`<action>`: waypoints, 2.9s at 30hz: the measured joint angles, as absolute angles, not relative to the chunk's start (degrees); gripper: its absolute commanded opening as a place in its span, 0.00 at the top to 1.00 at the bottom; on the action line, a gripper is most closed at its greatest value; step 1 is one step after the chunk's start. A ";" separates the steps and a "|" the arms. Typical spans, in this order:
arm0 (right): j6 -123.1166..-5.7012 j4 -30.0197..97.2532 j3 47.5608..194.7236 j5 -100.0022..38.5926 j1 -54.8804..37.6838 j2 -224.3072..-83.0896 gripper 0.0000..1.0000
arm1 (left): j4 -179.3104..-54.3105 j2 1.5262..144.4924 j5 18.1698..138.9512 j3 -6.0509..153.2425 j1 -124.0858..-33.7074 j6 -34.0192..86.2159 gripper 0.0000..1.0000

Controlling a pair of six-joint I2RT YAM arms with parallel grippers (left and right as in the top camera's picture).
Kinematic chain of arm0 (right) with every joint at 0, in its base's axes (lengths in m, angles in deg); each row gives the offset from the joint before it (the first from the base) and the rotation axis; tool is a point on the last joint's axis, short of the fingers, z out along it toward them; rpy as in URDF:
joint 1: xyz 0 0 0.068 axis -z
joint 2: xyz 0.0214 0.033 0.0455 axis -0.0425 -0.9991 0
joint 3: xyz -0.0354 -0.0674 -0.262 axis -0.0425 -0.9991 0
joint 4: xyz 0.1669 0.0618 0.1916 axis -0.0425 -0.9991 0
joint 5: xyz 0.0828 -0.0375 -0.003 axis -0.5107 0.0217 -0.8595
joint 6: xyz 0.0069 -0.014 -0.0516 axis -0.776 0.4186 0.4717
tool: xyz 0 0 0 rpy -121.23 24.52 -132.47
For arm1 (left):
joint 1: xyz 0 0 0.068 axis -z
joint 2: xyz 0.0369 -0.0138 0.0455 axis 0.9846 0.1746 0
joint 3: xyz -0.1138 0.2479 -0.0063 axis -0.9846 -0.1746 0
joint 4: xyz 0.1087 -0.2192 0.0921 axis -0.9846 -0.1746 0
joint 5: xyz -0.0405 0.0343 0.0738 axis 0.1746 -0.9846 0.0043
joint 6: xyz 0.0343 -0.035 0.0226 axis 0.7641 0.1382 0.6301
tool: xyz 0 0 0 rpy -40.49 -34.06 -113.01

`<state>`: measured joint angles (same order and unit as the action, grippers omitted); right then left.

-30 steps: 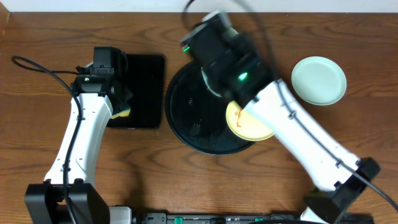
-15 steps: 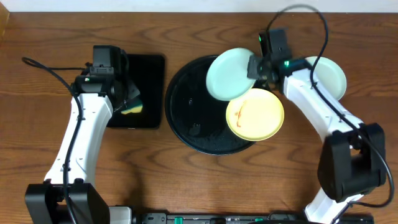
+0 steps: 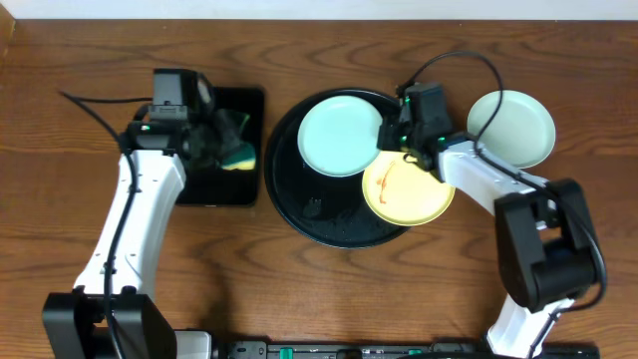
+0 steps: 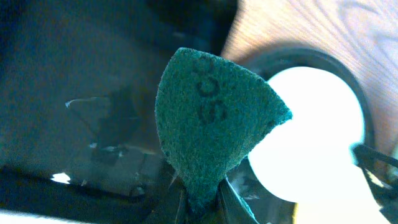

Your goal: Clean dirty plates on tray and stack at the side

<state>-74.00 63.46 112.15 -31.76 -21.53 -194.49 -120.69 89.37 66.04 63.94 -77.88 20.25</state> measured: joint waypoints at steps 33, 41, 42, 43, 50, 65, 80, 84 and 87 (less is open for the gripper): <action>-75.12 63.00 112.19 -24.20 -27.23 -197.55 0.98 | -99.82 113.54 61.64 63.54 -59.02 11.27 0.93; -75.10 62.22 112.43 -24.33 -27.28 -197.55 0.98 | -99.05 113.65 53.45 63.56 -57.51 17.98 0.92; -75.10 62.13 112.48 -24.31 -27.34 -197.55 0.98 | -98.83 113.65 51.85 63.59 -57.42 18.83 0.92; -75.05 62.04 112.48 -24.18 -27.41 -197.55 0.98 | -98.61 113.65 50.43 63.61 -57.42 19.31 0.92; -72.65 61.04 112.80 -24.11 -27.97 -197.55 0.99 | -94.72 113.65 43.00 63.56 -57.44 21.52 0.92; -66.49 55.46 113.11 -24.66 -27.97 -194.78 0.98 | -99.82 90.27 36.44 63.50 -66.82 22.37 0.92; -49.74 45.21 127.21 -7.79 -32.11 -175.11 0.98 | -121.76 82.81 38.89 63.45 -76.26 20.99 0.92; -39.32 47.14 127.47 2.35 -37.98 -173.45 0.99 | -122.33 82.99 39.02 63.45 -76.26 20.54 0.92; -29.85 50.89 127.43 12.85 -43.76 -173.47 0.99 | -122.46 83.01 39.02 63.45 -76.26 20.36 0.92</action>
